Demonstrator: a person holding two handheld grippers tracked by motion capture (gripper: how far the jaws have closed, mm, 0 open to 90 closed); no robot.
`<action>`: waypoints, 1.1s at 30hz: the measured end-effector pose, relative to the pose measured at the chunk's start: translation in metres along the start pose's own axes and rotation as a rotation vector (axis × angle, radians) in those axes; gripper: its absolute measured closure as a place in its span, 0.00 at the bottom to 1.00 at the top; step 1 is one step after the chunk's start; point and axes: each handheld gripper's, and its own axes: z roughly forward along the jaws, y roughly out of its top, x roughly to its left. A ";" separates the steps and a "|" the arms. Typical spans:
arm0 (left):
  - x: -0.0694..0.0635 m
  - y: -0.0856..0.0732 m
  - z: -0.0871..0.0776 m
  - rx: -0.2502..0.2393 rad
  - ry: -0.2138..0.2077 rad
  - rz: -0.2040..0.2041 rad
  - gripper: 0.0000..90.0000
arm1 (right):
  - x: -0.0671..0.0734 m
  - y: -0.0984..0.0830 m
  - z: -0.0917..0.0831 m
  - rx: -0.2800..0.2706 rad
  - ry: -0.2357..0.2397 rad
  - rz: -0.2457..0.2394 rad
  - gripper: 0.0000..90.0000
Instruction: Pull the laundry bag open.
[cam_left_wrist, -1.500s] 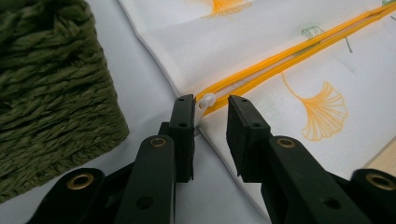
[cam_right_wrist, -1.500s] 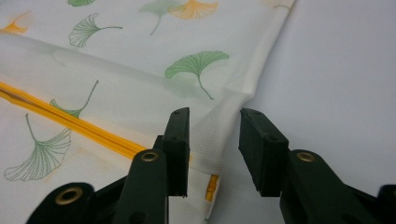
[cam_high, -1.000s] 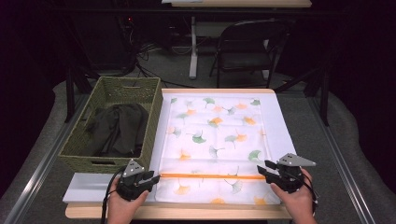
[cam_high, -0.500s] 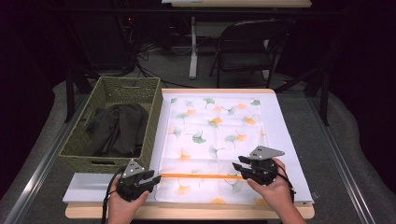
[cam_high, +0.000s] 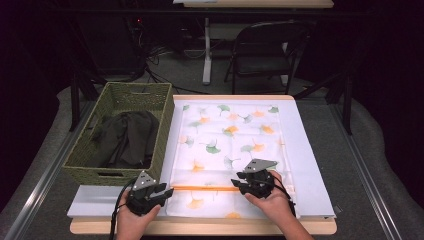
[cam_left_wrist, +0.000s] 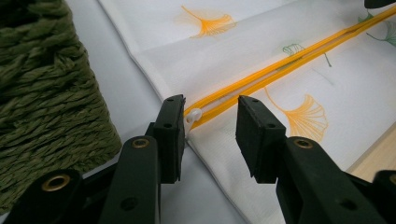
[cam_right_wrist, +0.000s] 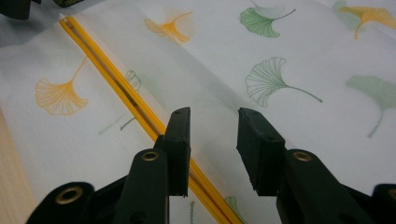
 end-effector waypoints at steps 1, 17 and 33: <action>0.000 0.000 0.000 0.000 0.000 0.000 0.69 | 0.000 0.000 0.000 0.000 0.000 0.000 0.71; 0.000 0.000 0.003 -0.001 -0.003 -0.003 0.69 | 0.004 -0.013 0.018 0.037 0.011 -0.048 0.71; 0.000 0.000 0.003 -0.001 -0.005 0.000 0.69 | 0.004 -0.017 0.024 0.054 0.052 -0.041 0.67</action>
